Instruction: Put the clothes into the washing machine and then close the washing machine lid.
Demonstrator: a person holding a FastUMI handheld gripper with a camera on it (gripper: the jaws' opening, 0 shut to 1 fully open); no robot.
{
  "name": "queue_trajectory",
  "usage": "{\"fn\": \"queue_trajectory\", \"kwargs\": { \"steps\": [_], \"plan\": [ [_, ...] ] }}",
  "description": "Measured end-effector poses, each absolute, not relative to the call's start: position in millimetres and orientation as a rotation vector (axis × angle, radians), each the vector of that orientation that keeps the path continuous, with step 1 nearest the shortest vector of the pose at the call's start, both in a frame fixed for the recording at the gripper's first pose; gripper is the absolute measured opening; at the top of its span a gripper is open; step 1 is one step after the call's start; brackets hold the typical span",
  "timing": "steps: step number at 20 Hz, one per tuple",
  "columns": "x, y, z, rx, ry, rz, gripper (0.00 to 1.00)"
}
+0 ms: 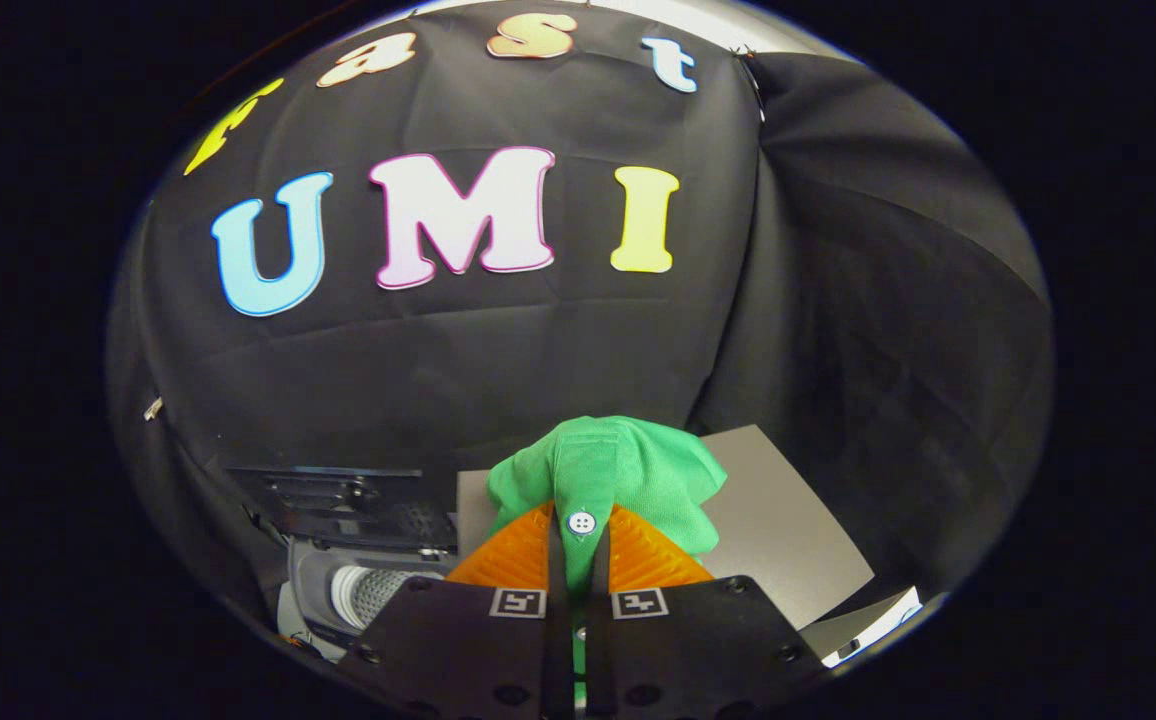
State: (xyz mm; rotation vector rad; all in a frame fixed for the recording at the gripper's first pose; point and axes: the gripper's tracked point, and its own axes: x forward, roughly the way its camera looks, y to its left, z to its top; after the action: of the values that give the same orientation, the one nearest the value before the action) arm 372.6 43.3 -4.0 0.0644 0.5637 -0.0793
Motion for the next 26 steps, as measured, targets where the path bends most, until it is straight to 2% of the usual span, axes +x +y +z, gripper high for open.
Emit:
{"fn": "queue_trajectory", "kwargs": {
  "steps": [5,12,19,26],
  "plan": [
    [360.6,118.3,22.7,0.103,0.519,-0.003,0.09],
    [339.9,213.8,12.3,0.088,0.536,0.071,0.09],
    [334.0,291.7,-56.0,0.091,0.582,0.114,0.09],
    [345.4,332.6,-164.4,0.034,0.649,0.128,0.09]
  ]
}}
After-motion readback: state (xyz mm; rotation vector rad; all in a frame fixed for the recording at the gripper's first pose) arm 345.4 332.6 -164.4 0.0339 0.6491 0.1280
